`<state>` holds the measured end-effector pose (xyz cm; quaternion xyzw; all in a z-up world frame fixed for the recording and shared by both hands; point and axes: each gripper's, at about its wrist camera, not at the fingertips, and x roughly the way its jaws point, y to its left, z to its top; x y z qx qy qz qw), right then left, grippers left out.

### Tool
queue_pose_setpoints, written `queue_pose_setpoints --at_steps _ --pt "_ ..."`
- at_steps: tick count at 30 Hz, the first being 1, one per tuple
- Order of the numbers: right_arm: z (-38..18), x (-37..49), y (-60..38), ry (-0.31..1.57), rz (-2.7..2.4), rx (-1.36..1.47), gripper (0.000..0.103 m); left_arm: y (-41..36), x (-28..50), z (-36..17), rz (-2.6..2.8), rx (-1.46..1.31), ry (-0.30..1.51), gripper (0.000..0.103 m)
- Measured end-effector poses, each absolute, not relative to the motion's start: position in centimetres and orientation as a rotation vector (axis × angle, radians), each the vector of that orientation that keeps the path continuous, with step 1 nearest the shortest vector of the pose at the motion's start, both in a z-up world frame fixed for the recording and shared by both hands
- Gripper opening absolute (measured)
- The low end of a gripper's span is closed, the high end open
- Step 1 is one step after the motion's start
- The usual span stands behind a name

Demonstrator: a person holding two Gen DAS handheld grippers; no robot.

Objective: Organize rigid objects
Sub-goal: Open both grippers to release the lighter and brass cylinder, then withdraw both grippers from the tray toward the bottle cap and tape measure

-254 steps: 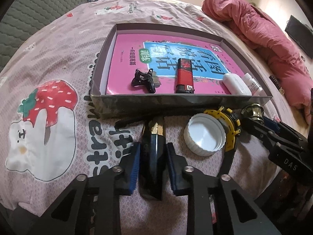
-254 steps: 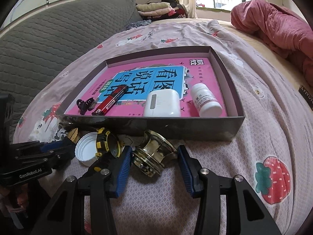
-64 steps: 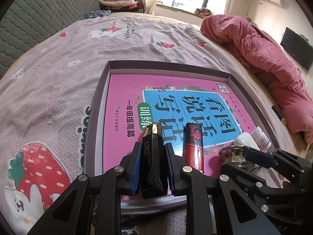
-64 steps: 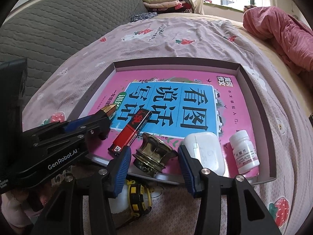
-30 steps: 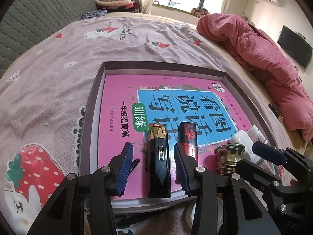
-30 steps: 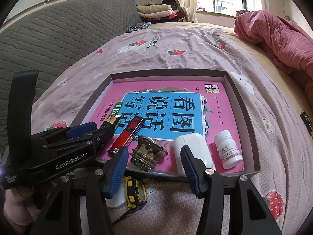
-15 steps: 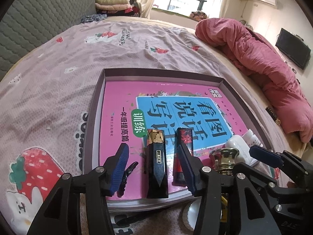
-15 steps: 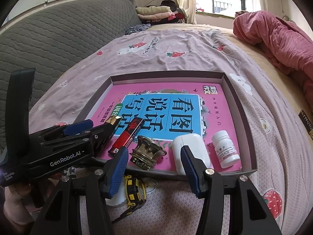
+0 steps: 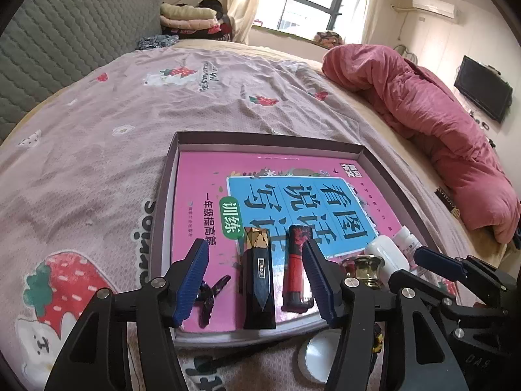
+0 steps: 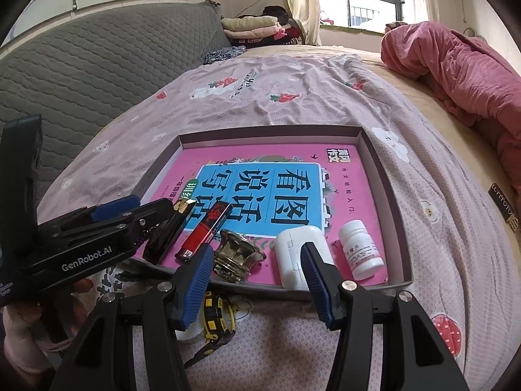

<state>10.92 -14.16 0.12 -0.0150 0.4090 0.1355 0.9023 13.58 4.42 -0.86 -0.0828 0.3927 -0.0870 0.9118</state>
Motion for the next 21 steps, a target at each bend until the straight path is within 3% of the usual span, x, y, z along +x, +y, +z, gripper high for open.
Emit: queue_pose_setpoints --at_steps 21 --pt "2.5 7.1 -14.5 0.817 0.315 -0.047 0.055 5.5 8.6 1.0 -0.169 -0.159 0.777 0.061"
